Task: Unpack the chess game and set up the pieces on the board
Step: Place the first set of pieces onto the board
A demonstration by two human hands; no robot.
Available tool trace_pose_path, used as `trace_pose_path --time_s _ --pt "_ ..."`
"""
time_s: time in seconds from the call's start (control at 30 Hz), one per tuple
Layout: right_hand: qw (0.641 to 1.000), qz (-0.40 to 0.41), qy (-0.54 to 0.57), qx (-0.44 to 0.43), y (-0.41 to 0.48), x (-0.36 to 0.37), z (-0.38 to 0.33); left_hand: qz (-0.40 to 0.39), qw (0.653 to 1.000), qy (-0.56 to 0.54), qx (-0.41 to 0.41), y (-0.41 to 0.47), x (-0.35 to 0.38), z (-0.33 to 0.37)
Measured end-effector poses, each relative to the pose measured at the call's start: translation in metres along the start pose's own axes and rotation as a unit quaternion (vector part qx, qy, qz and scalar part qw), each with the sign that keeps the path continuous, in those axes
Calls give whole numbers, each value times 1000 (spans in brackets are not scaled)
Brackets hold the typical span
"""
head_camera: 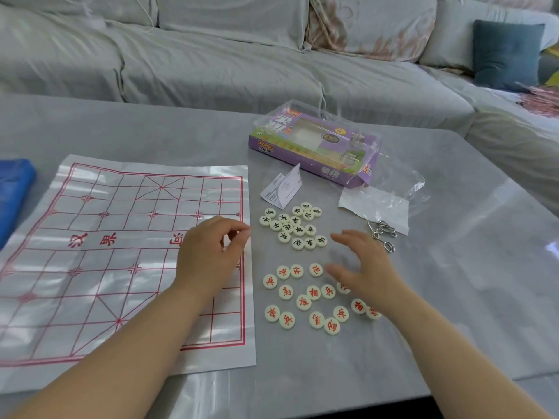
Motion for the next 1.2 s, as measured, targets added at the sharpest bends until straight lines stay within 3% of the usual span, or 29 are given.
trace_pose_path --time_s 0.17,0.33,0.43,0.8,1.2 --pt "991 -85 -53 -94 -25 5 -35 -85 980 178 2 -13 -40 -17" --pt "971 -141 -96 -166 -34 34 -75 -171 917 344 -107 -43 -87 -74" --pt "968 -141 -125 -168 -31 45 -85 -194 905 350 -145 -59 -97 -93" --pt "977 -86 -172 -88 -20 39 -78 -195 900 371 -118 -69 -100 -90" --pt "965 -133 -207 -94 -2 40 -97 -145 936 308 -90 -81 -81 -74"
Point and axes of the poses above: each hand's wrist, its own y-axis towards the middle knuckle, its own x-axis out of the palm, z = x × y, the point moved 4 cm from there along y, towards the middle knuckle, and after that the axes turned 4 degrees about -y, right-handed, at the moved point
